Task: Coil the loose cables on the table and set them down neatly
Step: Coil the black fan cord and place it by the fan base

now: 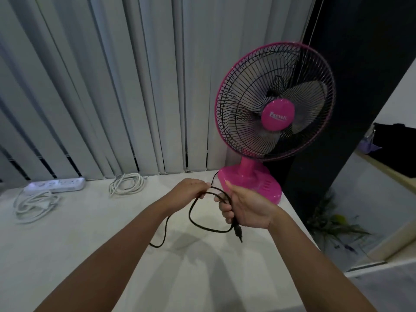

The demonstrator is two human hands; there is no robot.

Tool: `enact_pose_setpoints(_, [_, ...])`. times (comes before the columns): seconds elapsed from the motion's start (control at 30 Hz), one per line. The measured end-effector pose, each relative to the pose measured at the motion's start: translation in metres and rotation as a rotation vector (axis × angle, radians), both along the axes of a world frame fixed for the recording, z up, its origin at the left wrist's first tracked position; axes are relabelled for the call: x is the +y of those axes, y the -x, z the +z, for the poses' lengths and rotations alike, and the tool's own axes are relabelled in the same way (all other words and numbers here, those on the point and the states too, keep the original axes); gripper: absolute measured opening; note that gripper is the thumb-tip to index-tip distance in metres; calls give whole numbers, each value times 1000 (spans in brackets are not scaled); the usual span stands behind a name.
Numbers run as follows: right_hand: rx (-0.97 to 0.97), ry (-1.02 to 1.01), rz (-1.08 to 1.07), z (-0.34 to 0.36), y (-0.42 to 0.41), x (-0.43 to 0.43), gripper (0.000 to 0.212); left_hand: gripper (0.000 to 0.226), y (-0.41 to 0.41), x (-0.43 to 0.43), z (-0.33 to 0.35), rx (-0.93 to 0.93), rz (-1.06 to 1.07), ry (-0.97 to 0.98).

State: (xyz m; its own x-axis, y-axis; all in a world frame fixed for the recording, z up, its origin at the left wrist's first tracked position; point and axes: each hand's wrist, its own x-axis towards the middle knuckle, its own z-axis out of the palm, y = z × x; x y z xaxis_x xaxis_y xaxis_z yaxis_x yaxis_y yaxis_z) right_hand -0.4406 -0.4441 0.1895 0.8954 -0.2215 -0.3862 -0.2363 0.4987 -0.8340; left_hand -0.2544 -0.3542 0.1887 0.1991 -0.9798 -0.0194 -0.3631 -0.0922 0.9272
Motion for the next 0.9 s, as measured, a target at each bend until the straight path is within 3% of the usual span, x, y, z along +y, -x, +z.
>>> enact_pose_setpoints(0.07, [62,-6,-15,-5,-5,0,50,41,4,-5,1,20,14,-35])
enact_pose_setpoints(0.27, [31,-207,-97,-16,-12,6,23,47,11,-19,-5,183,297,-173])
enact_pose_setpoints(0.43, [-108,-409,-105,-24,-11,15,14,62,9,-28,-1,-278,435,-20])
enact_pose_setpoints(0.63, [-166,-469,12,-24,-12,24,28,70,0,-22,1,-712,492,271])
enact_pose_setpoints(0.7, [-140,-400,-58,-22,-14,27,27,71,-6,-22,-4,-703,499,265])
enact_pose_setpoints(0.77, [-128,-316,-179,-18,-16,28,26,74,-14,-24,-8,-561,507,187])
enact_pose_setpoints(0.9, [-291,-346,-442,1,-9,13,22,82,-28,-15,-26,-400,348,45])
